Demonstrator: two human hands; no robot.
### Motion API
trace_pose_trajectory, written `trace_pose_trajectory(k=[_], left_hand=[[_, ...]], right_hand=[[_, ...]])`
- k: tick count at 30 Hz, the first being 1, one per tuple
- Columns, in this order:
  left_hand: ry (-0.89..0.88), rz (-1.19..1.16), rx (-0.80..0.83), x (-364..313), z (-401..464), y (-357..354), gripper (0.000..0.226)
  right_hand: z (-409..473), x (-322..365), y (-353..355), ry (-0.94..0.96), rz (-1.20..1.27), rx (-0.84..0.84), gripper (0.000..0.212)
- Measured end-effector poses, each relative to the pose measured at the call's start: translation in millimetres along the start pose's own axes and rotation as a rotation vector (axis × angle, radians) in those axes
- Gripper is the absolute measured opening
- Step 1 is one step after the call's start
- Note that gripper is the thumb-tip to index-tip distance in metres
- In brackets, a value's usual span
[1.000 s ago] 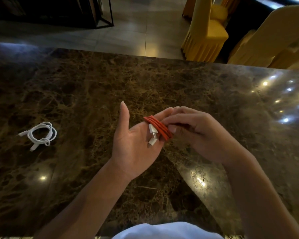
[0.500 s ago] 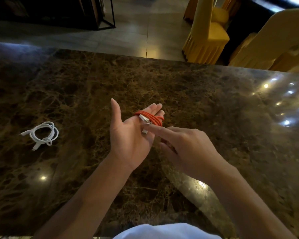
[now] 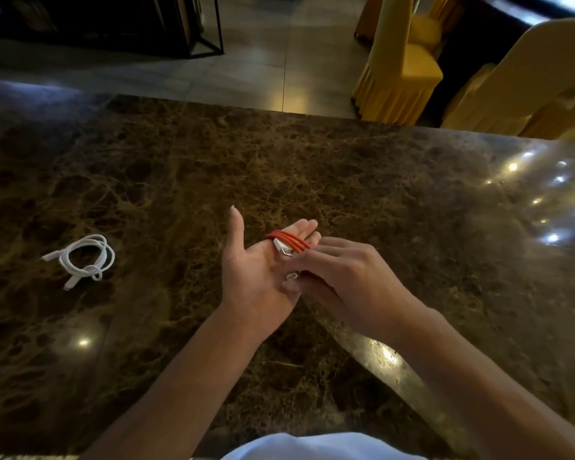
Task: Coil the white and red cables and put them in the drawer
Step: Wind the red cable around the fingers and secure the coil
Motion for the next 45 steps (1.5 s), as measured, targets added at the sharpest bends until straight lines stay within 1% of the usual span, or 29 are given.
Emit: trace_pose_trajectory(k=[2,3,4,6,8,9,11,13,15,17,18,20,22,26,29,34,38,40,42,45], left_hand=[[0.007,-0.080,-0.030,-2,2,5,0.105],[0.002,-0.125,-0.043,-3,2,6,0.103],[-0.010,-0.166,-0.058,-3,2,7,0.100],[-0.067,-0.211,-0.086,0,2,4,0.093],[-0.141,-0.156,-0.076,3,1,-3,0.091],[-0.174,-0.114,-0.069,4,0,-6,0.091],[-0.218,-0.027,-0.041,6,-1,-9,0.090],[-0.223,0.028,0.015,7,-3,-11,0.090],[-0.219,0.053,0.048,8,-5,-13,0.092],[-0.229,0.089,0.042,8,-4,-12,0.093],[-0.233,0.108,0.040,9,-3,-11,0.094],[-0.217,0.124,0.058,9,-1,-8,0.095],[-0.192,0.130,0.095,9,-1,-6,0.093],[-0.161,0.037,0.136,8,1,-2,0.092],[-0.157,0.029,0.155,10,2,0,0.092],[-0.173,0.097,0.225,9,1,3,0.092],[-0.247,0.176,0.249,9,1,4,0.088],[-0.283,0.208,0.256,9,0,2,0.086],[-0.296,0.211,0.283,8,-3,0,0.088],[-0.276,0.152,0.349,6,-4,-2,0.091]], right_hand=[[-6,-6,-6,-0.032,0.028,0.024,0.019],[-9,-11,-7,-0.082,0.080,0.022,0.018],[-11,-16,-7,-0.165,0.190,0.014,0.016],[-16,-23,-10,-0.406,0.577,-0.031,0.013],[-21,-26,-21,-0.678,0.909,-0.136,0.021],[-23,-28,-28,-0.808,1.003,-0.161,0.025],[-24,-30,-39,-1.013,1.125,-0.114,0.030],[-23,-31,-45,-1.121,1.245,-0.016,0.032],[-23,-29,-49,-1.159,1.390,0.047,0.034],[-21,-28,-53,-1.173,1.524,0.051,0.040],[-21,-28,-54,-1.178,1.548,0.042,0.042],[-21,-31,-51,-1.177,1.481,0.036,0.040],[-21,-33,-49,-1.161,1.407,0.067,0.037],[-21,-33,-48,-1.093,1.441,0.082,0.042],[-21,-36,-49,-1.136,1.436,0.112,0.050],[-20,-46,-46,-1.162,1.486,0.246,0.036],[-17,-49,-42,-1.183,1.416,0.324,0.030],[-16,-47,-43,-1.187,1.389,0.384,0.031],[-17,-46,-43,-1.170,1.366,0.462,0.032],[-18,-47,-40,-1.149,1.330,0.547,0.022]])
Point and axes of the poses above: each hand's wrist, its own z-axis towards the middle knuckle, its own y-axis out of the back of the hand, x = y × z, the point moved 4 cm from there along z, towards the middle knuckle, and after that the axes turned 14 degrees about -y, right-handed, at the moved point
